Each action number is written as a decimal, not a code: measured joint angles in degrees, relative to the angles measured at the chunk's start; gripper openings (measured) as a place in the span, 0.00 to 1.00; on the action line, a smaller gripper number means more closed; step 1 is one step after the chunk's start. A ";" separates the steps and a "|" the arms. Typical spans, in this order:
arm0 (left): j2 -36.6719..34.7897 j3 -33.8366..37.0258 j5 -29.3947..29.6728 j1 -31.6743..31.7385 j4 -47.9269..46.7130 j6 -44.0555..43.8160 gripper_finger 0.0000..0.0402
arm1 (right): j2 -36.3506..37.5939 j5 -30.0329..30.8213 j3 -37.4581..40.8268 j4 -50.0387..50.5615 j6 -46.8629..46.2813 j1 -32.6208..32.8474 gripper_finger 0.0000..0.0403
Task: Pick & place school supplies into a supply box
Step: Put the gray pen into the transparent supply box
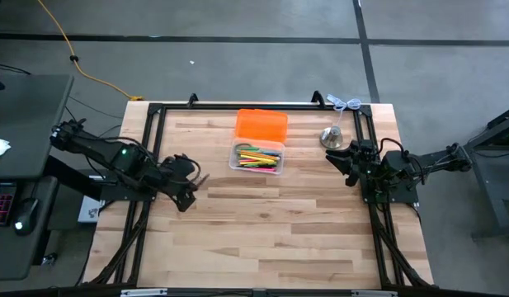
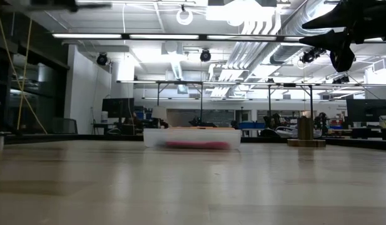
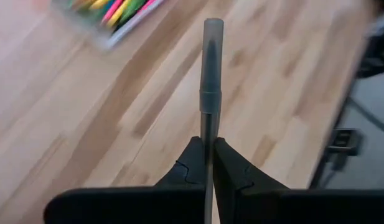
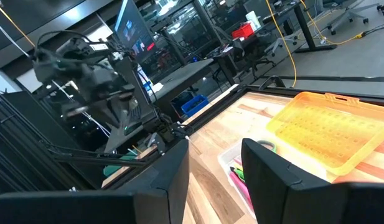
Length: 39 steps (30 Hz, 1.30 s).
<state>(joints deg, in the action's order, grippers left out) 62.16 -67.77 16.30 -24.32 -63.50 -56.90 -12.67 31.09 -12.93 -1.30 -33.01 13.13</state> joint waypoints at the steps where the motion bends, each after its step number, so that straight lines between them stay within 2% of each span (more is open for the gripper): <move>1: -0.18 -0.03 0.17 0.34 2.25 2.44 0.09 | 0.00 0.00 -0.02 0.00 0.00 -0.01 0.31; 4: -0.68 -0.04 -1.55 2.34 7.86 9.81 0.09 | 0.00 0.00 -0.02 0.00 0.00 0.01 0.31; 9: -1.35 -0.04 -7.94 6.70 15.98 20.86 0.09 | 0.00 -0.52 0.00 -0.05 0.00 0.01 0.31; 14: -1.39 -0.02 -18.02 11.64 22.08 30.29 0.09 | 0.00 -1.59 0.00 -0.13 0.00 0.01 0.31; 20: -1.41 0.82 -31.96 17.08 29.45 37.18 0.09 | 0.00 -1.97 -0.02 -0.15 -0.02 0.00 0.31; 27: -1.39 8.33 -47.96 22.95 45.79 36.36 0.09 | 0.00 -2.14 -0.02 -0.15 0.00 0.01 0.31; 35: -1.37 16.96 -61.49 27.58 69.33 28.62 0.09 | 0.00 -2.14 -0.01 -0.15 0.00 0.00 0.31; 39: -1.39 19.56 -65.61 29.15 79.13 24.12 0.09 | 0.00 -2.16 -0.01 -0.14 0.03 0.01 0.31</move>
<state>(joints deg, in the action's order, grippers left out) 60.77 -48.21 -49.31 4.83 15.63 -32.77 -12.67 28.93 -12.94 -1.44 -32.98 13.14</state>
